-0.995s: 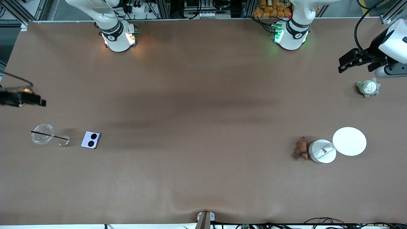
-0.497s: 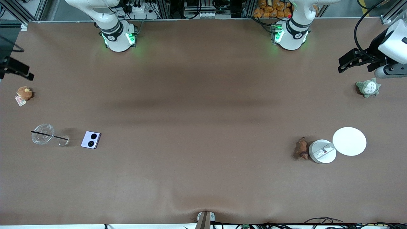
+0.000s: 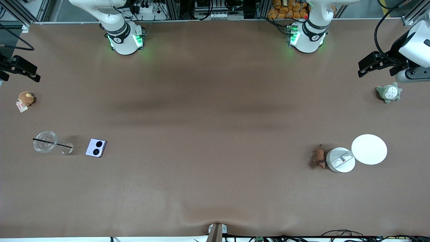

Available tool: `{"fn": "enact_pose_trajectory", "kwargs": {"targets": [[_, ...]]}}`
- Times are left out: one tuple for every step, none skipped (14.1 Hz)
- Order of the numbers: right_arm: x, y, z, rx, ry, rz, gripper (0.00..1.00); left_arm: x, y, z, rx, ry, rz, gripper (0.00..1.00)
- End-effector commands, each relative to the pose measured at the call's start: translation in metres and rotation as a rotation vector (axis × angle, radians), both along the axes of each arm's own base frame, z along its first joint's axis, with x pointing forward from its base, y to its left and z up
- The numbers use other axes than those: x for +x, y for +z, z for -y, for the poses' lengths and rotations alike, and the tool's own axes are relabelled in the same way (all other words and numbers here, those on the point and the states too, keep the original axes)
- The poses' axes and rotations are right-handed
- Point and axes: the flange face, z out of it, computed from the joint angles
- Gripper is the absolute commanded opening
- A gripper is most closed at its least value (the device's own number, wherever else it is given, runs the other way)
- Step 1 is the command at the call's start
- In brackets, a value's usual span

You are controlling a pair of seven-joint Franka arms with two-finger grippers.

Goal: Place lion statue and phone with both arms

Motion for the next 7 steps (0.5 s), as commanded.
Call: {"fn": "enact_pose_trajectory", "kwargs": {"targets": [[0.0073, 0.003, 0.0093, 0.032, -0.01, 0.006, 1.0, 0.0013, 0.0071, -0.0023, 0.017, 0.009, 0.017, 1.0], [0.008, 0.0023, 0.0085, 0.032, -0.008, 0.006, 1.0, 0.0017, 0.0096, -0.0033, 0.018, 0.01, 0.021, 1.0], [0.008, 0.0022, 0.0069, 0.032, -0.007, 0.004, 1.0, 0.0022, 0.0103, -0.0033, 0.017, 0.009, 0.023, 1.0], [0.0081, 0.0022, 0.0067, 0.034, -0.008, 0.004, 1.0, 0.0022, 0.0103, -0.0033, 0.017, 0.009, 0.023, 1.0], [0.0086, 0.0024, 0.005, 0.035, -0.005, 0.008, 1.0, 0.0023, 0.0103, -0.0049, 0.017, 0.012, 0.023, 1.0], [0.0087, 0.0024, 0.0036, 0.04, -0.003, 0.008, 1.0, 0.0023, 0.0103, -0.0049, 0.017, 0.012, 0.023, 1.0], [0.0087, 0.0018, 0.0036, 0.047, -0.004, 0.007, 1.0, 0.0028, 0.0088, -0.0047, 0.016, 0.013, 0.02, 1.0]]}}
